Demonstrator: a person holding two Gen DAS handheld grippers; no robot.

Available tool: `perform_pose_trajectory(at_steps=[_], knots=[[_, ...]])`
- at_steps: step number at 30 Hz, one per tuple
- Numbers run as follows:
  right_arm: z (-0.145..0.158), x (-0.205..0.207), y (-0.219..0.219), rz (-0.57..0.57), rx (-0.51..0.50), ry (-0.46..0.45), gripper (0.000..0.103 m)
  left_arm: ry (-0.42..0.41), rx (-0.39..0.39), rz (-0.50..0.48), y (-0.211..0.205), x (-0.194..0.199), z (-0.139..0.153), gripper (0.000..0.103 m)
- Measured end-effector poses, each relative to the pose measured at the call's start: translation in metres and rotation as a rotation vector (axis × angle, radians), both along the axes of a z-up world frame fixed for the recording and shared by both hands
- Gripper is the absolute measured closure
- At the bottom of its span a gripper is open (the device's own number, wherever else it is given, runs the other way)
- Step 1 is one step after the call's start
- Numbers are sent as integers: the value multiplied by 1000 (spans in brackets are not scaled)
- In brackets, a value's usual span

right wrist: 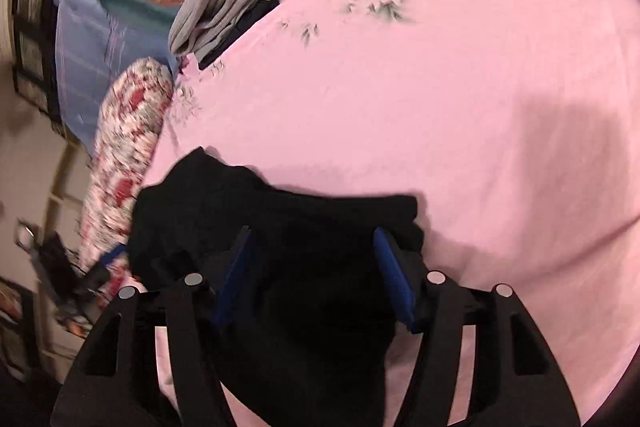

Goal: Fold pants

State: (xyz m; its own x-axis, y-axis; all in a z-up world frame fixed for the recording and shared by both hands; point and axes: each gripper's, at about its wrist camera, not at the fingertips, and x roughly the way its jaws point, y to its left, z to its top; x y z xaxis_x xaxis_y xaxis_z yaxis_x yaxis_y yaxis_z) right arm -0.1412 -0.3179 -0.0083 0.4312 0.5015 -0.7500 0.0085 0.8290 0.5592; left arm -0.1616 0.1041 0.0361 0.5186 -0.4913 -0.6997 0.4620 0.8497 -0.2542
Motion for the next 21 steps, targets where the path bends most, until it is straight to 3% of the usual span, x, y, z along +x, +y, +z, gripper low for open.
perform_pose_trajectory(at_steps=[2, 4, 6, 9, 11, 12, 16, 20, 21], knots=[[21, -6, 8, -2, -95, -85, 38, 11, 2, 19, 3, 1, -1, 11], [43, -15, 25, 64, -118, -194, 33, 25, 5, 38, 6, 3, -4, 11], [53, -25, 41, 161, -104, -239, 27, 33, 11, 69, 12, 4, -6, 11], [45, -38, 80, 323, -44, -239, 23, 48, -2, 114, 26, 5, -9, 11], [19, -45, 116, 434, -63, -138, 23, 58, -9, 161, 40, 4, -11, 11], [9, -48, 128, 469, -100, -105, 22, 64, -16, 178, 47, 4, -12, 11], [24, -64, 164, 520, -418, -298, 22, 80, -56, 251, 79, -1, -15, 11], [34, -58, 181, 504, -473, -378, 27, 96, -114, 294, 102, -4, -18, 11], [28, -50, 186, 504, -479, -361, 35, 103, -130, 299, 107, -5, -19, 11]])
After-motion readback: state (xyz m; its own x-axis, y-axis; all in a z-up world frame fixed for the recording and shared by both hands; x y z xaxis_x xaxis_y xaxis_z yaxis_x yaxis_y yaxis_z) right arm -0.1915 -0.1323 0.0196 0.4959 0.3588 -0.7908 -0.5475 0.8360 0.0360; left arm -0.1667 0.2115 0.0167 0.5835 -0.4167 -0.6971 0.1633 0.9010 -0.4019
